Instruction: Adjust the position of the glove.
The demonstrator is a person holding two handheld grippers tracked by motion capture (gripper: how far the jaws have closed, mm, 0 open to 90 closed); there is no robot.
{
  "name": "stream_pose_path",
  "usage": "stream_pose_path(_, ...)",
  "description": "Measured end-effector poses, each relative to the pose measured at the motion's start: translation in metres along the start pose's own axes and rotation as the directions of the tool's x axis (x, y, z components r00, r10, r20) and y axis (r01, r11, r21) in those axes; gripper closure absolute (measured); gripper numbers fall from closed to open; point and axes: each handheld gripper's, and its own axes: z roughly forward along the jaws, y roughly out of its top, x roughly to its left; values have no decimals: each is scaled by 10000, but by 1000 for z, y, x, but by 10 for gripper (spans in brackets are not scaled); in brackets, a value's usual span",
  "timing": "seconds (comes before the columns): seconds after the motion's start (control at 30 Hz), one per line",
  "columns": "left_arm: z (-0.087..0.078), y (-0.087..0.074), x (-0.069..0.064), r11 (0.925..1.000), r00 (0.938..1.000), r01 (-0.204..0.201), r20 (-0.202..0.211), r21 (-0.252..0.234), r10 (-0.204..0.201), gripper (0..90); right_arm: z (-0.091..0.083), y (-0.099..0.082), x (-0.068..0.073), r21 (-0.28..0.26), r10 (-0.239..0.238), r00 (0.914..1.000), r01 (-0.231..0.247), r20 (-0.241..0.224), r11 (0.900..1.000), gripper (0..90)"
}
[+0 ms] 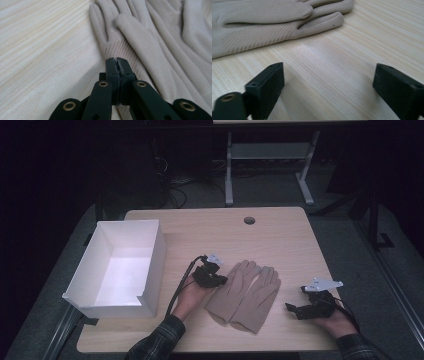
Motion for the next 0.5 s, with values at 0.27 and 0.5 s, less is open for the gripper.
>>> stream_pose_path(0.27,-17,8,-3,9965,9987,217,467,-806,-180,890,-4,7,9,80,-394,9948,403,-936,9992,490)
stream_pose_path(0.5,-24,14,-11,9926,9954,279,939,-1182,-168,890,-1,15,25,282,-763,9796,830,-1858,9962,746)
